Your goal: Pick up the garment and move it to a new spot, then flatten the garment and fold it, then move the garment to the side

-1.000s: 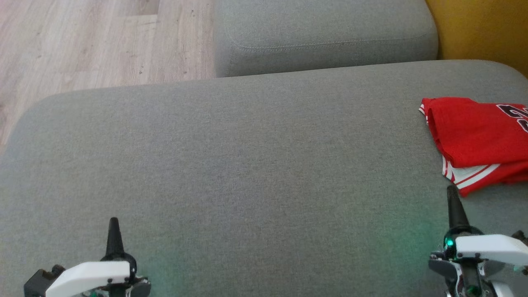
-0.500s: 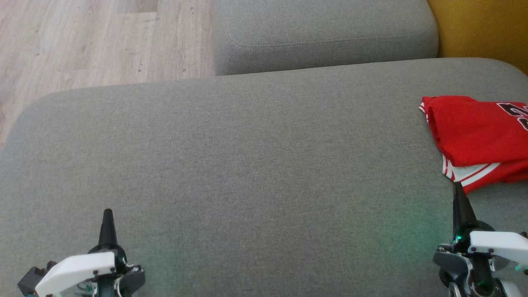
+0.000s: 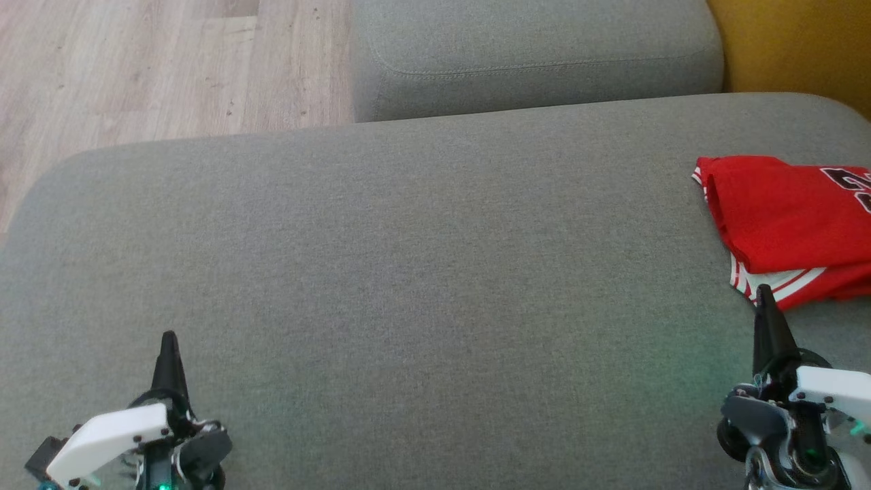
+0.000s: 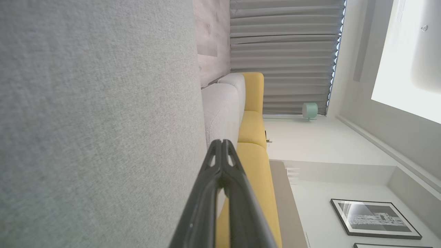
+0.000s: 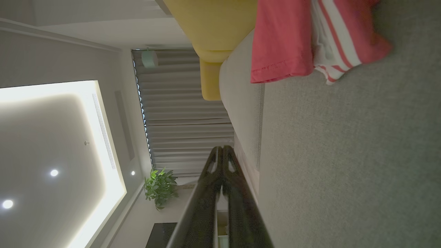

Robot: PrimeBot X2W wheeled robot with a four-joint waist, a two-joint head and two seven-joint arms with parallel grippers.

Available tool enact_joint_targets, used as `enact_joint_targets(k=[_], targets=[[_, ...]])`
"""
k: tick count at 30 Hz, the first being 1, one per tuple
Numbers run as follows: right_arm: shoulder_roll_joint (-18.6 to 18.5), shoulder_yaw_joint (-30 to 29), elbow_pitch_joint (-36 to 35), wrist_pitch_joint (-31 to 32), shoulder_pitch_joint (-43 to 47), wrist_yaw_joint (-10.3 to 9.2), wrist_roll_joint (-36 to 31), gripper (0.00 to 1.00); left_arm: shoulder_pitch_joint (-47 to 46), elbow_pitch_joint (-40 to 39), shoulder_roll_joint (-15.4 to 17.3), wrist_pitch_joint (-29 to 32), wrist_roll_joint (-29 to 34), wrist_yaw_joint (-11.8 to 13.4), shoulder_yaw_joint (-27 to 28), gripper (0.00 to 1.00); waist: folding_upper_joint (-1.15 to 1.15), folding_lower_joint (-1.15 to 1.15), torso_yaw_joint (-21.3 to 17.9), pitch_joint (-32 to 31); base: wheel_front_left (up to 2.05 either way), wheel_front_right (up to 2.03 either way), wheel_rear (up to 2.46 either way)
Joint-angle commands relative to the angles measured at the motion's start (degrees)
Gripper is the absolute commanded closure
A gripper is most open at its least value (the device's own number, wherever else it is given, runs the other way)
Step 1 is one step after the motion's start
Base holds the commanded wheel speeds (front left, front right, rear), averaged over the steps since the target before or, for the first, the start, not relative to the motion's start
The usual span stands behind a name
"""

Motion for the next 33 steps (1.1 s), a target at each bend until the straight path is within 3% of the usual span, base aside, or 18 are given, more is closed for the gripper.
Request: enact_joint_targets(k=[1,33], targets=[[-0.9,1.0,-1.8,0.3,-3.0,-0.04,0.4,1.00,-2.8,-1.7,0.6,0.1,-0.2,-0.4,2.2,1.00,0.00,0.00,0.0,0.0,0.00,0.00,0.00],[-0.4,0.3,-1.7,0.9,-3.0,-0.04,-0.3,1.00,-2.9,-1.6,0.1,0.7,0.5,-0.4,3.0,1.00,0.00,0.00,0.0,0.0,0.00,0.00,0.00]])
